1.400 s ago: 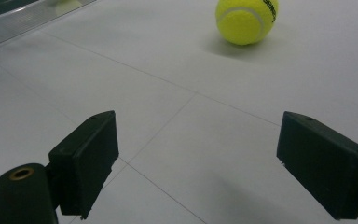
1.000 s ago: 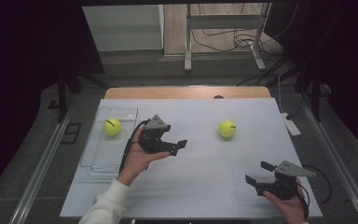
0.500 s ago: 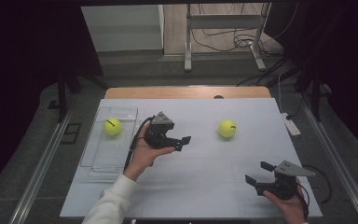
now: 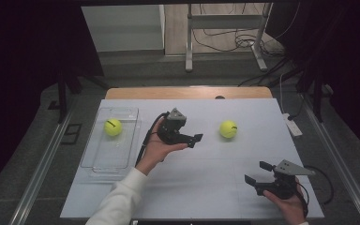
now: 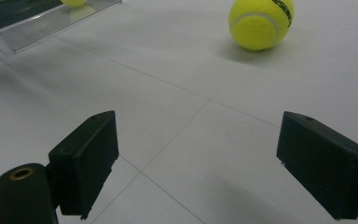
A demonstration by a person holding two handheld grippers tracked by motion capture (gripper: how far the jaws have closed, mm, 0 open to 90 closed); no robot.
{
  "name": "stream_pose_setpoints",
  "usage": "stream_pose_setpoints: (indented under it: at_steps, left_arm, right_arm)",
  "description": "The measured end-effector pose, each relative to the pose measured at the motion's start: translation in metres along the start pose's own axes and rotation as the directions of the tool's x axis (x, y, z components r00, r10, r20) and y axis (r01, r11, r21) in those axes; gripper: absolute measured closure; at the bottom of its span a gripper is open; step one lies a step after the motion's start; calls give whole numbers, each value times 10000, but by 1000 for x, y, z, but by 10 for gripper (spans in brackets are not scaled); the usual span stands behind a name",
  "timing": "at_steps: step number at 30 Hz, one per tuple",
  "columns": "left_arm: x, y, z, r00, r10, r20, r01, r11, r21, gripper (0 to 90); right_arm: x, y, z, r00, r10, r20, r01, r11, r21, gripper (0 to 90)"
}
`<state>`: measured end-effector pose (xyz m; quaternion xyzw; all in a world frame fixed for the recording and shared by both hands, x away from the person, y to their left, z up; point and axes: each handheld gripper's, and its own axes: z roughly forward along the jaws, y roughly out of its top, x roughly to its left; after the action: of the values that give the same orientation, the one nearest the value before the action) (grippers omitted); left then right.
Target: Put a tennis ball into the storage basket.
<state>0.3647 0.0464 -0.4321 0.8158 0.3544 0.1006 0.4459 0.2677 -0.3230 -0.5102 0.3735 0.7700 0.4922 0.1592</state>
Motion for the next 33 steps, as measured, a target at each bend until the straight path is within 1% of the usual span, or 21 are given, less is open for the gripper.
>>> stream_pose_setpoints:
  at_steps: [5, 11, 17, 20, 27, 33]
  left_arm:
    - [-1, 2, 7, 10000, -47, 27, 46, 9999, 126, 142]
    - [2, 4, 13, 9998, -188, 6, 188, 9996, 233, 143]
    - [6, 7, 29, 9993, -358, 128, 352, 9985, 407, 144]
    - [6, 7, 33, 9990, -413, 169, 405, 9982, 452, 144]
    - [5, 11, 46, 9991, -359, 219, 343, 9969, 701, 143]
    - [4, 13, 52, 9989, -398, 251, 379, 9967, 713, 143]
  right_arm:
    - [0, 1, 0, 10000, 19, -24, -19, 10000, -46, 131]
    - [1, 1, 3, 10000, -16, -40, 16, 10000, 26, 131]
    - [0, 0, 4, 10000, 18, 0, -18, 10000, 69, 131]
    - [0, 0, 3, 10000, 28, 2, -28, 10000, 69, 131]
    - [0, 0, 2, 10000, 32, 27, -32, 10000, 64, 131]
    - [-1, 0, 3, 10000, -6, 17, 6, 10000, 84, 131]
